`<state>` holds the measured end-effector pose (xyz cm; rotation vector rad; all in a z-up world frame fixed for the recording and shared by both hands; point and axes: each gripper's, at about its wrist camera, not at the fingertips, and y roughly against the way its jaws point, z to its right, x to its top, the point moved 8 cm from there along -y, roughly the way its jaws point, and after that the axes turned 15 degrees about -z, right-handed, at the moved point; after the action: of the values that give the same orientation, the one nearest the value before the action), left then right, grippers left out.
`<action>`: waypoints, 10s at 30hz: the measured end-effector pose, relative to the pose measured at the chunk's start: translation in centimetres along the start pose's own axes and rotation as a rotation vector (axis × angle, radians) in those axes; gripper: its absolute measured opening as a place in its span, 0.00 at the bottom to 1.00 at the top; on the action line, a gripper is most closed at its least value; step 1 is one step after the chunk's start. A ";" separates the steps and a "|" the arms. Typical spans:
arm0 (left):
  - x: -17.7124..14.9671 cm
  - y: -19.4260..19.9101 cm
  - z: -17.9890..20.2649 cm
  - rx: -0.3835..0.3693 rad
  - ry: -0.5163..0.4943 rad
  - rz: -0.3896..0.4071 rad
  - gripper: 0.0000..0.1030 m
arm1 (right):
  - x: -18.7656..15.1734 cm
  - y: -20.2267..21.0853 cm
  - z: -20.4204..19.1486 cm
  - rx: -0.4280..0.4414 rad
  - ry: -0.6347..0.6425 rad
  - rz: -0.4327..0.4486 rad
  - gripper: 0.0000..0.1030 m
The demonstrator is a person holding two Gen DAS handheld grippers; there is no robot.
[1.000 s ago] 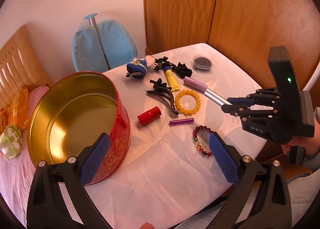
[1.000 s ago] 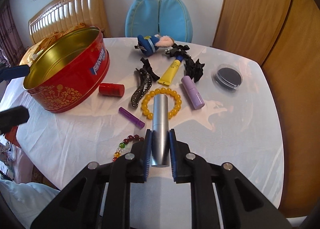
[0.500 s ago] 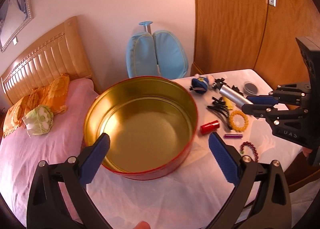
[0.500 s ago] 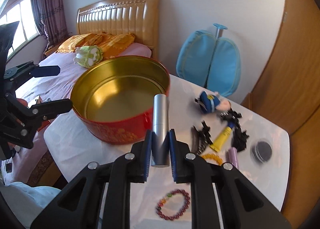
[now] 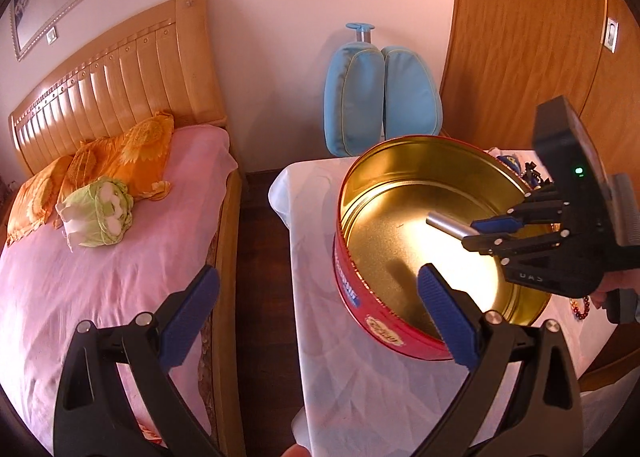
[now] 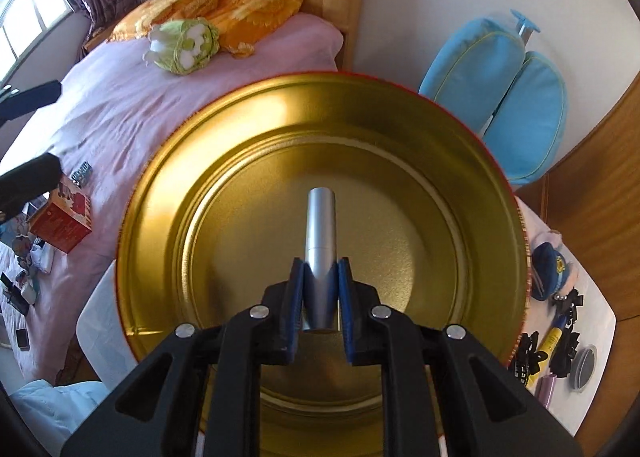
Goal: Organize jewelry
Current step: 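Carry the silver cylinder into the red tin and open the right gripper, then withdraw the right gripper from the tin toward the table items, then lower the right gripper onto the lavender cylinder and close on it, then carry the lavender cylinder into the red tin and open the right gripper, then withdraw the right gripper and move it over the clear round compact, then close the right gripper on the clear round compact, then carry the compact into the red tin and open the right gripper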
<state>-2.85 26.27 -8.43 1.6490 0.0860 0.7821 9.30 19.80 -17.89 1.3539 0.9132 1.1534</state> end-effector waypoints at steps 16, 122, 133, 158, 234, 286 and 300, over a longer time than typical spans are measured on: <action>0.1 -1.3 -1.2 -0.073 -0.013 -0.011 0.94 | 0.1 -2.9 -2.0 -0.049 -0.007 -0.137 0.52; -1.3 3.3 24.0 -0.040 -0.010 0.009 0.93 | -19.8 10.2 17.2 0.086 -0.053 0.357 0.22; -3.1 2.7 8.7 -0.026 0.090 0.016 0.93 | -7.9 7.3 4.9 0.146 0.099 0.286 0.22; -4.7 -2.2 1.3 -0.174 0.031 -0.070 0.94 | 0.1 -1.7 -0.6 0.097 0.029 -0.007 0.43; 7.4 -10.6 44.7 -0.396 -0.464 -0.169 0.93 | -24.5 -0.9 37.8 -0.116 -0.567 0.177 0.74; -2.0 -5.1 -0.1 -0.209 0.077 -0.074 0.94 | 1.4 -4.1 0.2 0.076 0.006 -0.059 0.74; -2.4 -3.7 1.0 -0.201 0.070 -0.059 0.94 | 0.1 -1.8 0.8 0.042 0.004 0.016 0.89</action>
<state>-2.82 25.22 -12.86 1.4236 0.1015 0.7785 10.25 19.96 -19.66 1.3956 0.9359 1.1549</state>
